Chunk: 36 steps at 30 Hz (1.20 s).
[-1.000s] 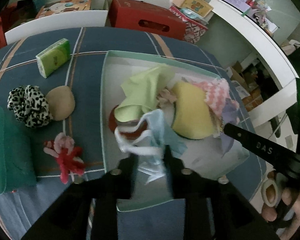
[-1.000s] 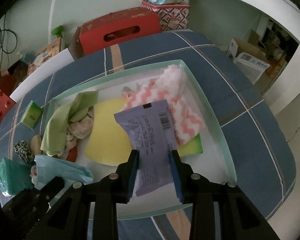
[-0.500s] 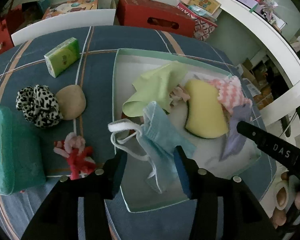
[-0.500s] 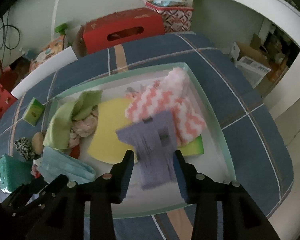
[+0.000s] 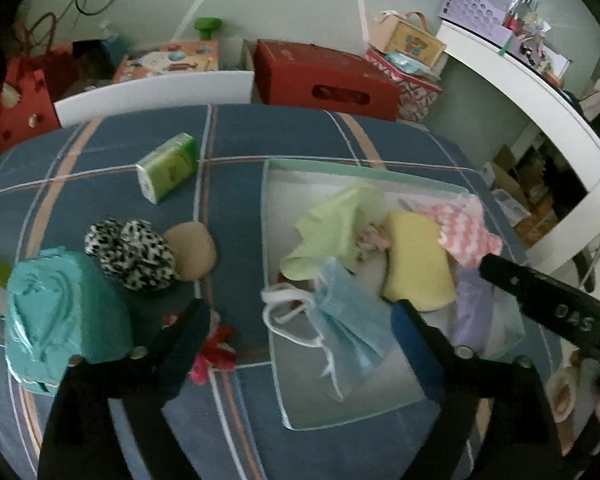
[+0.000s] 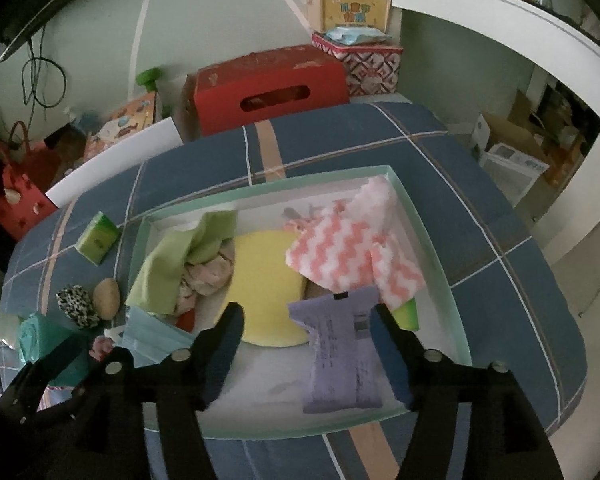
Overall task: Organize soft objects
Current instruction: 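Withdraw both open tools from the tray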
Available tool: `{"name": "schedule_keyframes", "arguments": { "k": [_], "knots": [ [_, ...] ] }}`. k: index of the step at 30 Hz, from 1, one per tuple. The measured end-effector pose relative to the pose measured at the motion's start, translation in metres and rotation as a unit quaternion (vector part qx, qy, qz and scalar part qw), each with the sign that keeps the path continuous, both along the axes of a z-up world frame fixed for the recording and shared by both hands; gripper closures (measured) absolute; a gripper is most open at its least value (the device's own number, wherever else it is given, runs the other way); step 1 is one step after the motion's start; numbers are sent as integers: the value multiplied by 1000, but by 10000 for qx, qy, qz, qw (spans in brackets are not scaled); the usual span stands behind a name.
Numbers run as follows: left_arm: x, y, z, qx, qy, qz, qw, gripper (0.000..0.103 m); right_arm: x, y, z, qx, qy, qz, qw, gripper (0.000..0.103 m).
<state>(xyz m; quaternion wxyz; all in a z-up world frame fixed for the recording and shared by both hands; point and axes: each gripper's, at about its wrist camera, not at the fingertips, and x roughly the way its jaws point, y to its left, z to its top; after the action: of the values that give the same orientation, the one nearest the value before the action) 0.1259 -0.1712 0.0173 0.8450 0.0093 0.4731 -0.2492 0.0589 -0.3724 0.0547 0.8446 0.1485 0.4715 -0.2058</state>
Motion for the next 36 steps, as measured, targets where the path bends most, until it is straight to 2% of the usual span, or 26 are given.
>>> {"name": "schedule_keyframes", "arguments": {
  "k": [2,6,9,24,30,33,36],
  "knots": [
    [1,0,1,13,-61,13,10000,10,0,1,2,-41,-45,6,10000,26],
    [1,3,4,2,-184,61,9998,9,1,2,4,-46,-124,9,9999,9],
    [2,4,5,18,-202,116,9997,9,0,3,6,-79,-172,-34,9998,3],
    [6,19,22,-176,-233,211,9993,9,-1,5,14,-17,-493,-72,9988,2],
    [8,43,44,-245,-311,332,9987,9,7,20,17,149,-671,211,9974,2],
    [12,63,55,-278,-389,534,9974,9,12,31,16,152,-687,383,9968,2],
    [16,84,64,-139,-507,786,9955,9,18,44,16,198,-732,583,9954,2]
  ]
}}
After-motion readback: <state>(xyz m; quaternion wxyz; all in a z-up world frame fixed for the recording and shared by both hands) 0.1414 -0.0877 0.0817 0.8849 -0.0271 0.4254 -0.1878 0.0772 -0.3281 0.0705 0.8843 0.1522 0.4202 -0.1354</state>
